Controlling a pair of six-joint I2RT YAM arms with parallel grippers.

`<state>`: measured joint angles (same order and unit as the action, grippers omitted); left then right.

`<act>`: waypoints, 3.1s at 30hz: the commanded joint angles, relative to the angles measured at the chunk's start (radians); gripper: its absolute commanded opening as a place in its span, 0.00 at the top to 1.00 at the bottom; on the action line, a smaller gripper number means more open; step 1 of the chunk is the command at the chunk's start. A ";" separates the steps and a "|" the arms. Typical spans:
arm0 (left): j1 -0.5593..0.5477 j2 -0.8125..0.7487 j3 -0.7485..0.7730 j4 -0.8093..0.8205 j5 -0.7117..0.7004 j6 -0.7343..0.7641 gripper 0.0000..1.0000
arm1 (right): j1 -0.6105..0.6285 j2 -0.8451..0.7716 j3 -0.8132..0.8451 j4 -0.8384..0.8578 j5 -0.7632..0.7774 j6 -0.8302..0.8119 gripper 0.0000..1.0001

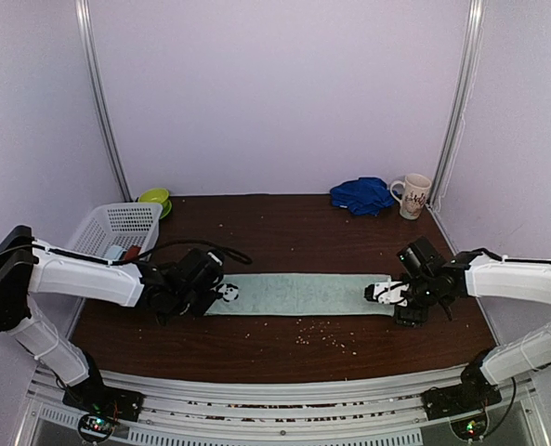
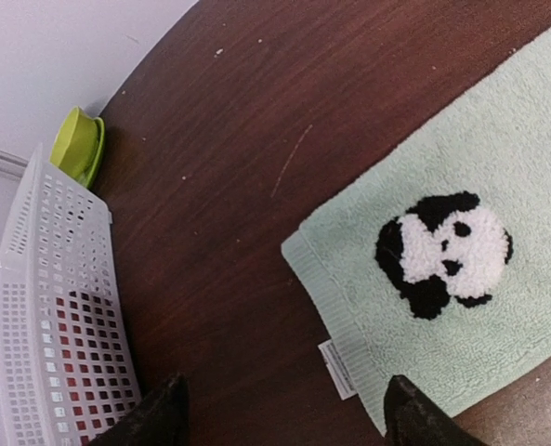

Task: Roll the towels
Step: Fold the towel at the center of the board, then smooth out the towel at the center of the board, then fold the towel at the center of the board.

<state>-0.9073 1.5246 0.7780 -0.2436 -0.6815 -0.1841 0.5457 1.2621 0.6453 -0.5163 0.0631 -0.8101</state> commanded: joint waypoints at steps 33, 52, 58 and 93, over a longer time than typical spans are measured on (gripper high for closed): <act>0.167 0.399 0.329 0.075 -0.017 0.032 0.79 | -0.167 0.411 0.359 0.103 -0.039 0.515 0.88; 0.167 0.346 0.378 0.024 0.014 0.031 0.24 | -0.284 0.338 0.430 0.043 -0.123 0.587 0.40; 0.157 0.243 0.335 0.018 0.014 -0.015 0.14 | -0.381 0.346 0.411 -0.047 -0.319 0.610 0.28; -0.023 0.005 0.221 -0.095 -0.203 -0.130 0.05 | -0.406 0.587 0.355 -0.116 -0.587 0.641 0.43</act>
<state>-0.9230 1.5555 1.0023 -0.3328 -0.8547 -0.2932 0.1230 1.7721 1.0344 -0.6056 -0.5194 -0.1944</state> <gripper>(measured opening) 0.945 0.576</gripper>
